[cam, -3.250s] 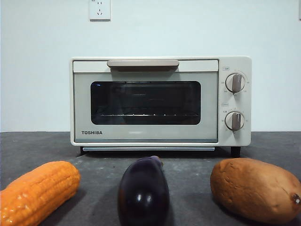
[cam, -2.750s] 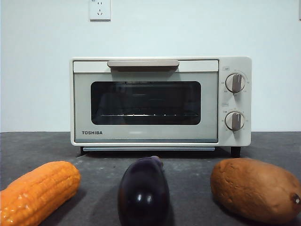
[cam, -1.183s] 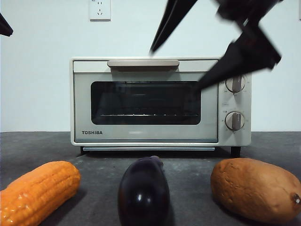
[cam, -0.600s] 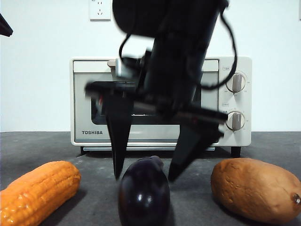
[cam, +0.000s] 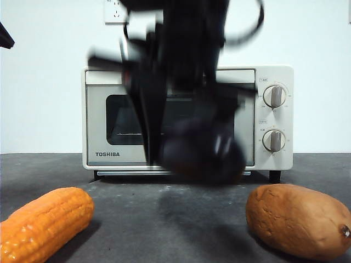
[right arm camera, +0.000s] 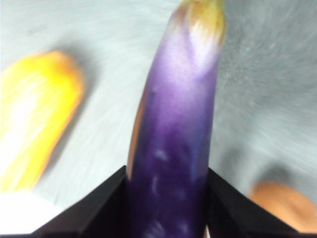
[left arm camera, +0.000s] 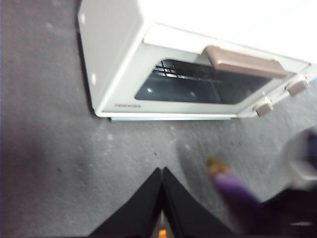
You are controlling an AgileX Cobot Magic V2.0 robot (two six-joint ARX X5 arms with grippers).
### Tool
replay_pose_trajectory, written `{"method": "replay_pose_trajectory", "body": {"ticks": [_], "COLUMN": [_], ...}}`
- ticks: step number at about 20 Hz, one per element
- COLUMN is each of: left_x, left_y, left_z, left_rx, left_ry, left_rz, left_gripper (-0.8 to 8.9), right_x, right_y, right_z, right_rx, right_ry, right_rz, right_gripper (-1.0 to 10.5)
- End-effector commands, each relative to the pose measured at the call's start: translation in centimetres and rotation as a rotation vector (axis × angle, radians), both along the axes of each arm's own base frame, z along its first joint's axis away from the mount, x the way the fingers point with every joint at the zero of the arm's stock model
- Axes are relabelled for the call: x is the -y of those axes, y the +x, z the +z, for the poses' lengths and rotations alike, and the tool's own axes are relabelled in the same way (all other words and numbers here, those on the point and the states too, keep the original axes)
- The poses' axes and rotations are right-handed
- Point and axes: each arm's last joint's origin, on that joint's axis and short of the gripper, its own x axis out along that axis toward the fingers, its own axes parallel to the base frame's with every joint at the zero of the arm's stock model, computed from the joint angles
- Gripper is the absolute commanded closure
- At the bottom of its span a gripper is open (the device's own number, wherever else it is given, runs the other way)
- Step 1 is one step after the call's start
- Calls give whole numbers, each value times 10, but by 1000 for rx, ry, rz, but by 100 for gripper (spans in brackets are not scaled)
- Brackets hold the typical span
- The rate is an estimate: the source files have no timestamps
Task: Take the eggplant from the table,put the eggplant in the oven
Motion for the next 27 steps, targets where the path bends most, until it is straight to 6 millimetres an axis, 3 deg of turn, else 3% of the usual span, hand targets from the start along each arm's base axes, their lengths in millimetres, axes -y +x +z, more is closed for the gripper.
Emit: {"method": "replay_pose_trajectory", "body": {"ticks": [1, 5, 13, 17, 20, 27], "left_x": [6, 25, 89, 122, 142, 162], "left_y": [8, 32, 96, 125, 141, 155], "left_z": [10, 22, 58, 63, 54, 29], "left_rx": [21, 1, 45, 46, 27, 6], "left_ry": [9, 28, 133, 158, 199, 360], "left_rz": [-36, -125, -260, -319, -333, -320], "left_gripper": [808, 808, 808, 808, 807, 808], "right_x": [7, 42, 112, 142, 163, 199], "right_y": [-13, -40, -74, -93, -106, -129], "right_z": [41, 89, 151, 165, 168, 155], "right_rx": [28, 133, 493, 547, 576, 604], "right_ry": [-51, -108, -121, -53, -12, 56], "right_rz": [232, 377, 253, 232, 216, 153], "right_gripper": [789, 789, 789, 789, 789, 789]}}
